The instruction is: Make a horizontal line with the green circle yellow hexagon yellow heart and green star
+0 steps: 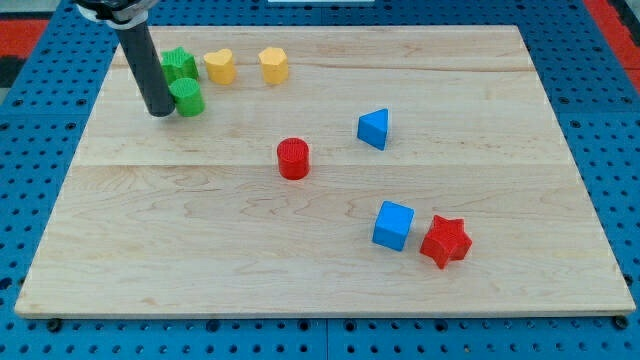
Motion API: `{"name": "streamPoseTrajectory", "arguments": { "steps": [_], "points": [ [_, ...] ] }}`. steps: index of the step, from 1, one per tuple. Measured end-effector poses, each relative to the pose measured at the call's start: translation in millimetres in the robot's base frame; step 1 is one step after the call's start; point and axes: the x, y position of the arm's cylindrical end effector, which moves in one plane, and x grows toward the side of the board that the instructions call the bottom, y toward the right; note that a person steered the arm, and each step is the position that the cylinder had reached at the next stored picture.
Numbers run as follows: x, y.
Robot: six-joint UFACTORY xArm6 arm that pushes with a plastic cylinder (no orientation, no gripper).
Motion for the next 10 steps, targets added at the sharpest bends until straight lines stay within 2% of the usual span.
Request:
{"name": "streamPoseTrajectory", "arguments": {
  "steps": [5, 10],
  "points": [
    [-26, -19],
    [-26, 8]
  ]
}}
